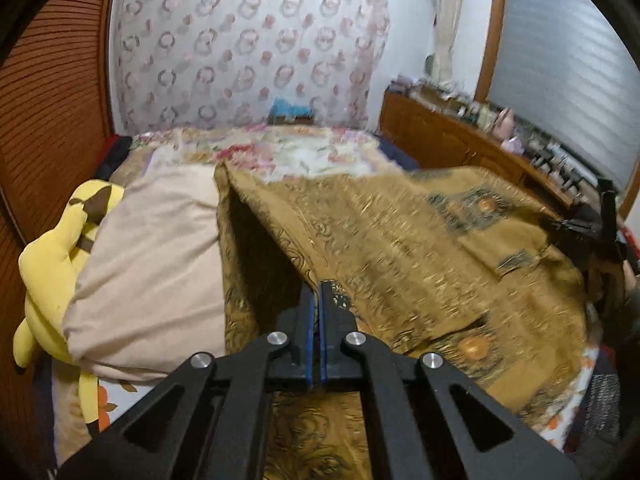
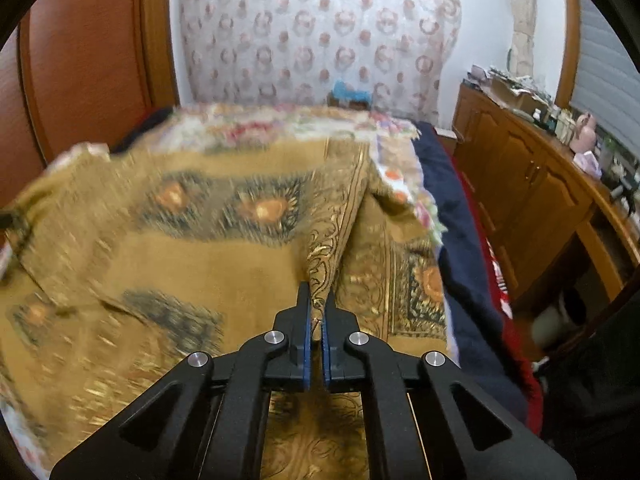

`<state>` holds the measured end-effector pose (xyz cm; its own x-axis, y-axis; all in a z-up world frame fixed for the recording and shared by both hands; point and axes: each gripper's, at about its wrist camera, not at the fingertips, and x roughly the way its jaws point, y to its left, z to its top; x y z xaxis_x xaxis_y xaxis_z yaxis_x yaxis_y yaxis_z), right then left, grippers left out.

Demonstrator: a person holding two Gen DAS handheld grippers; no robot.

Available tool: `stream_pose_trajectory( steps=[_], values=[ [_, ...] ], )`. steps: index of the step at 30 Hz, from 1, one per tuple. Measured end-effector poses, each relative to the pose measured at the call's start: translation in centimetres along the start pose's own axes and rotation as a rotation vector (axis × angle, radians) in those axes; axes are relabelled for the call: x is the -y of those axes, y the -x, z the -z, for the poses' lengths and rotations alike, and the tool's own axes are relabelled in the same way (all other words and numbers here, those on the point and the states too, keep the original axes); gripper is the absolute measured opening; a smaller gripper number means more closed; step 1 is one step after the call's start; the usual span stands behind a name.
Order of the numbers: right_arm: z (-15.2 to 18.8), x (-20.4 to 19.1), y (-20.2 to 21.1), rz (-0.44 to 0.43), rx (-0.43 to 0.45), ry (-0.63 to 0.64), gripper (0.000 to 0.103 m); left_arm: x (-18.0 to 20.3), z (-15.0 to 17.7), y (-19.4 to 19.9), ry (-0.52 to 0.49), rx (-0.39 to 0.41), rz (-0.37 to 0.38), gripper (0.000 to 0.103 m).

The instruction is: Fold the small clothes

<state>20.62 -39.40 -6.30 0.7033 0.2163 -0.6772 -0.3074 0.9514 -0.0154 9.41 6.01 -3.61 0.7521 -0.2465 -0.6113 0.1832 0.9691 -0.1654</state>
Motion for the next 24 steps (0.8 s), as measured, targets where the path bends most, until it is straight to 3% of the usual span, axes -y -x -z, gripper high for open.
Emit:
stream_pose_trajectory(
  steps=[5, 14, 24],
  values=[
    [-0.9, 0.2, 3.7, -0.034, 0.087, -0.041, 0.001, 0.2, -1.1, 2.9, 0.013, 0.075, 0.027, 0.0],
    [0.4, 0.2, 9.7, -0.085, 0.156, -0.059, 0.0, -1.4, -0.5, 7.8, 0.057, 0.175, 0.038, 0.0],
    [4.4, 0.4, 14.6, -0.084, 0.107, -0.048, 0.001, -3.3, 5.5, 8.2, 0.116, 0.083, -0.011, 0.0]
  ],
)
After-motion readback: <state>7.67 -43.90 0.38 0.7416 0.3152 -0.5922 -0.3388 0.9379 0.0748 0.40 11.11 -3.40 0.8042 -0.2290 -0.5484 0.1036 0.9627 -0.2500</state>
